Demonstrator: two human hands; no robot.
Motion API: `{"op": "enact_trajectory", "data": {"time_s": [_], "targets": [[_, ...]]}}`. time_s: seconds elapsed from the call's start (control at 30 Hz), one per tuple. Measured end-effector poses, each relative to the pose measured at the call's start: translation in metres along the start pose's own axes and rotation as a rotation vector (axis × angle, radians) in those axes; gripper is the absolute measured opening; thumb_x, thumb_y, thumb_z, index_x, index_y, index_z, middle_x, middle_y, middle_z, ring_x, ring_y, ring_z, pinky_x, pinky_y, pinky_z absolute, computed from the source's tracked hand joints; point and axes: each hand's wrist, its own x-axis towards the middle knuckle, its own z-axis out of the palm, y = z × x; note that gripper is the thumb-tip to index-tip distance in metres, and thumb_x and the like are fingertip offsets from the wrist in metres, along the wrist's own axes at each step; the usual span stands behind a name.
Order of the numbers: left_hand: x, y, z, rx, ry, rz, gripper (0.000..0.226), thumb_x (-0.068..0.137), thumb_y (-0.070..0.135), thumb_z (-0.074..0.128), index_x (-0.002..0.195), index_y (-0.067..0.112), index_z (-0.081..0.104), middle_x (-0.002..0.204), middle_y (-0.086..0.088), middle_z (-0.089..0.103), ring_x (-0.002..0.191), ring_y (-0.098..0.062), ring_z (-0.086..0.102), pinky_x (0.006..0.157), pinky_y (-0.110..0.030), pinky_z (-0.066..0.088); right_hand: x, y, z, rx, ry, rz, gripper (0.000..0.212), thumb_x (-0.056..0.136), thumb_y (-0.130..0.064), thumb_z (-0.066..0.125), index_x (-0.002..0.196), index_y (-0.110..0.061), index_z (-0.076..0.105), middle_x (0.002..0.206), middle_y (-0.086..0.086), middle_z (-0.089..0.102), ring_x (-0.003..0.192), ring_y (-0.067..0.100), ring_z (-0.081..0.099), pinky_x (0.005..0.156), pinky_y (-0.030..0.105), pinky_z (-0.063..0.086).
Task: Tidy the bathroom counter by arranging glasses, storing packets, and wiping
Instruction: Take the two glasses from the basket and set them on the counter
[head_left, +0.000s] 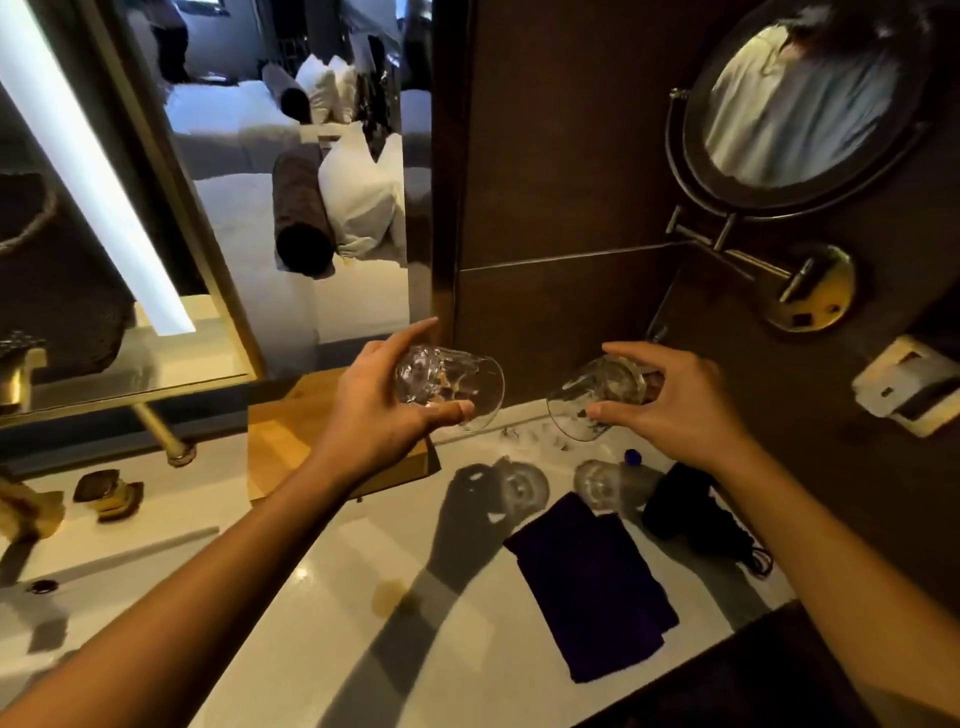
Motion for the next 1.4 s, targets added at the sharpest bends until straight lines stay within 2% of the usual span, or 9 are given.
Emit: {"op": "enact_trajectory", "data": {"time_s": [0.07,0.13,0.2,0.4,0.53,0.77,0.97,1.07,1.4], "targets": [[0.017,-0.001,0.013,-0.027,-0.017,-0.009,0.091,0.062,0.031,0.091,0.137,0.038,0.041,0.122,0.014,0.053,0.113,-0.013,0.06,0.092,-0.033,0.058,0.011,0.014,0.002,-0.05,0.012,0.023,0.074,0.063,-0.036,0.092,0.13,-0.031,0.063,0.127,-0.006,0.066,0.116,0.009,0.058,0.102,0.031,0.048],[0.028,-0.003,0.028,-0.06,-0.05,-0.007,0.081,0.063,0.026,0.091,0.127,0.033,0.043,0.111,0.021,0.054,0.101,-0.006,0.063,0.078,-0.018,0.058,0.02,0.027,0.005,-0.095,0.008,0.059,0.074,0.062,-0.036,0.093,0.129,-0.033,0.061,0.126,-0.005,0.066,0.117,0.014,0.058,0.1,0.034,0.049],[0.039,-0.01,0.044,-0.069,-0.075,-0.002,0.07,0.065,0.023,0.09,0.118,0.032,0.047,0.104,0.021,0.057,0.094,-0.003,0.064,0.065,-0.01,0.055,0.033,0.046,0.008,-0.113,-0.014,0.1,0.071,0.061,-0.034,0.093,0.124,-0.032,0.06,0.123,-0.002,0.066,0.115,0.019,0.06,0.098,0.038,0.052],[0.068,-0.043,0.107,0.101,-0.079,0.014,0.061,0.066,0.035,0.089,0.115,0.029,0.054,0.115,0.004,0.066,0.104,-0.012,0.065,0.086,-0.035,0.06,0.071,0.103,0.027,-0.135,-0.103,0.11,0.065,0.063,-0.027,0.093,0.119,-0.023,0.063,0.113,-0.002,0.066,0.102,0.017,0.063,0.088,0.03,0.053],[0.08,-0.062,0.149,0.234,-0.056,-0.011,0.055,0.069,0.036,0.087,0.113,0.027,0.056,0.117,0.004,0.064,0.105,-0.014,0.061,0.088,-0.032,0.055,0.091,0.137,0.046,-0.129,-0.182,0.041,0.056,0.063,-0.021,0.093,0.114,-0.017,0.069,0.106,-0.001,0.07,0.093,0.014,0.064,0.086,0.03,0.054],[0.096,-0.1,0.209,0.38,-0.113,-0.058,0.05,0.075,0.036,0.081,0.117,0.026,0.057,0.121,0.002,0.062,0.108,-0.018,0.059,0.092,-0.036,0.053,0.126,0.19,0.094,-0.159,-0.335,0.057,0.055,0.068,-0.024,0.089,0.118,-0.022,0.068,0.117,0.002,0.07,0.104,0.02,0.065,0.086,0.026,0.051],[0.094,-0.13,0.246,0.445,-0.139,-0.124,0.053,0.08,0.032,0.078,0.127,0.022,0.056,0.132,-0.001,0.06,0.114,-0.023,0.058,0.095,-0.031,0.048,0.137,0.21,0.128,-0.188,-0.379,0.114,0.062,0.076,-0.017,0.084,0.132,-0.02,0.059,0.131,0.006,0.063,0.117,0.025,0.06,0.096,0.032,0.05],[0.098,-0.142,0.26,0.475,-0.15,-0.158,0.054,0.081,0.03,0.076,0.13,0.019,0.055,0.136,-0.005,0.058,0.116,-0.026,0.057,0.098,-0.036,0.049,0.144,0.222,0.141,-0.199,-0.377,0.131,0.064,0.077,-0.017,0.084,0.135,-0.02,0.058,0.135,0.006,0.061,0.12,0.026,0.059,0.099,0.035,0.051],[0.109,-0.156,0.282,0.522,-0.158,-0.25,0.06,0.082,0.032,0.075,0.136,0.022,0.05,0.145,-0.004,0.05,0.125,-0.027,0.051,0.104,-0.037,0.047,0.153,0.233,0.159,-0.21,-0.379,0.119,0.066,0.075,-0.026,0.085,0.135,-0.02,0.057,0.134,0.006,0.062,0.117,0.027,0.061,0.099,0.039,0.054]]}}
